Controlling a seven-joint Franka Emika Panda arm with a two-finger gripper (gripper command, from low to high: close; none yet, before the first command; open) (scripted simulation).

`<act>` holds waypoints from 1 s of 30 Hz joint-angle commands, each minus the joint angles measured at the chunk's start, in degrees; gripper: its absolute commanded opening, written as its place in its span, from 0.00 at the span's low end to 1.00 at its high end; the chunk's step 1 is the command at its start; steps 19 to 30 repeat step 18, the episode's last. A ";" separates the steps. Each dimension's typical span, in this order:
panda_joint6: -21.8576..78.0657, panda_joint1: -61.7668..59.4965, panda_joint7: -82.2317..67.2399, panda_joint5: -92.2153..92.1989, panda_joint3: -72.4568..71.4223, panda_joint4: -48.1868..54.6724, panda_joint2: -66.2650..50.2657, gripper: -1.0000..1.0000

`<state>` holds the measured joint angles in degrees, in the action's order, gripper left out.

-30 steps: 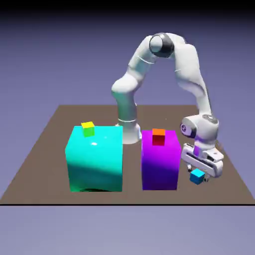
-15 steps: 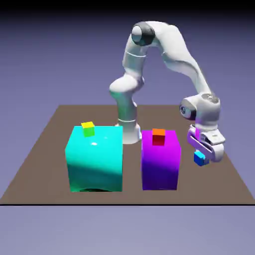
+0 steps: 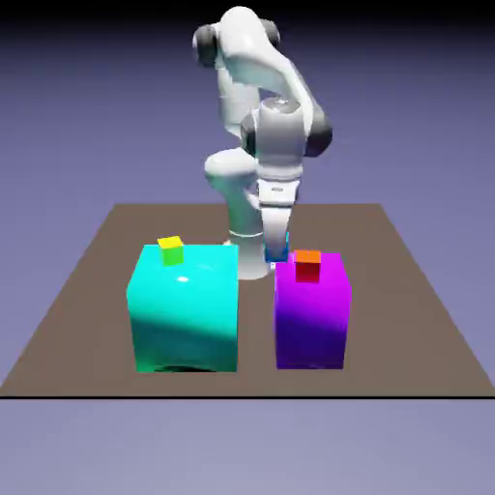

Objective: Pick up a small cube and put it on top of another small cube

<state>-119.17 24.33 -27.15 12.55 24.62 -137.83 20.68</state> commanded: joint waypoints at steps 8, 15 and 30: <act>10.81 -11.44 -0.78 11.86 7.05 -4.14 14.60 0.00; -0.60 -11.96 -0.35 14.29 11.05 -11.35 10.50 1.00; 4.37 -11.73 -0.54 13.23 9.30 -8.21 12.29 1.00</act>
